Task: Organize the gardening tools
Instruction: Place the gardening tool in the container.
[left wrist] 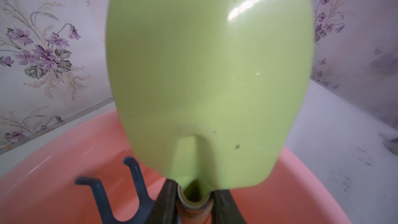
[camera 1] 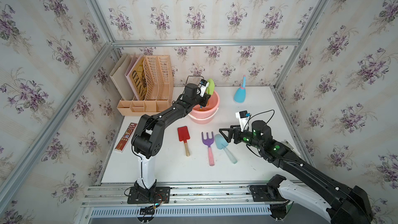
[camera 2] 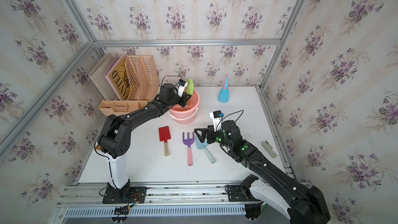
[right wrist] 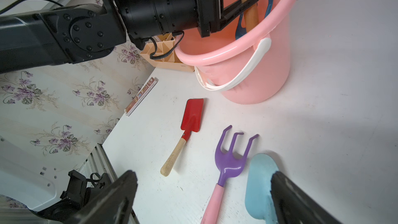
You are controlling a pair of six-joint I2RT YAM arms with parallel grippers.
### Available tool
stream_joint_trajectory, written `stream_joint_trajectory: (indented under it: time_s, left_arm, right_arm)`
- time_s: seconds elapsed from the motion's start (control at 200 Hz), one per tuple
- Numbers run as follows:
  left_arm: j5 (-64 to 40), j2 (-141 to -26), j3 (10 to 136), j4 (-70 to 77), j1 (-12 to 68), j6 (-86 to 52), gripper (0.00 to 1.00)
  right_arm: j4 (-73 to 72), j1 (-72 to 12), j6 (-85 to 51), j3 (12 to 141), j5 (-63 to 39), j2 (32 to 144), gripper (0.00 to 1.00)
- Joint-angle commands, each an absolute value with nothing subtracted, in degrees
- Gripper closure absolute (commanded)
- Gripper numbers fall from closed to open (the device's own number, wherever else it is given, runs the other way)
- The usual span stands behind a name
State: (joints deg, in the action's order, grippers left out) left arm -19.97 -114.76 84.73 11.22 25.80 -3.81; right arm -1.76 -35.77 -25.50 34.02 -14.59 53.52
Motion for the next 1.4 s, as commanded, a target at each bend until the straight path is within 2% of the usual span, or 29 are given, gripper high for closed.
stream_joint_trajectory:
  time_s: [0.0,0.195,0.35,0.465,0.53,0.614,0.814,0.884,1.184,1.394]
  left_arm:
    - [-22.7,-115.5,84.6,16.5,26.2,-4.0,1.0]
    - [-23.7,-117.6,85.4,15.8,26.3,-3.4,1.0]
    - [-23.6,-120.0,89.1,9.6,26.5,-1.4,1.0]
    - [-23.2,-120.5,89.3,8.2,26.5,-0.2,0.97]
    - [-23.2,-120.8,89.6,7.4,26.5,0.1,0.93]
    - [-23.3,-121.1,89.4,7.3,26.5,0.0,0.78]
    - [-22.9,-121.1,88.3,8.8,26.5,-0.7,0.69]
    - [-22.9,-121.1,88.4,8.9,26.5,-0.9,0.61]
    - [-22.1,-119.7,88.1,8.1,26.5,-0.5,0.45]
    - [-17.9,-115.8,86.2,6.7,26.5,0.1,0.21]
  right_arm:
    - [-1.2,-35.7,-25.6,34.2,-14.0,53.3,0.0]
    - [-0.9,-35.6,-25.7,34.1,-13.8,53.0,0.0]
    - [-0.9,-35.5,-25.7,34.3,-13.8,53.2,0.0]
    - [-0.8,-35.5,-25.7,34.3,-13.6,52.9,0.0]
    - [-0.8,-35.4,-25.7,34.2,-13.5,52.9,0.0]
    - [-0.7,-35.4,-25.8,34.1,-13.5,52.8,0.0]
    - [-0.7,-35.4,-25.7,34.2,-13.4,52.7,0.0]
    - [-0.6,-35.4,-25.8,34.3,-13.4,52.7,0.0]
    - [-0.5,-35.3,-25.7,34.1,-13.3,52.6,0.0]
    - [-0.6,-35.3,-25.7,34.2,-13.3,52.7,0.0]
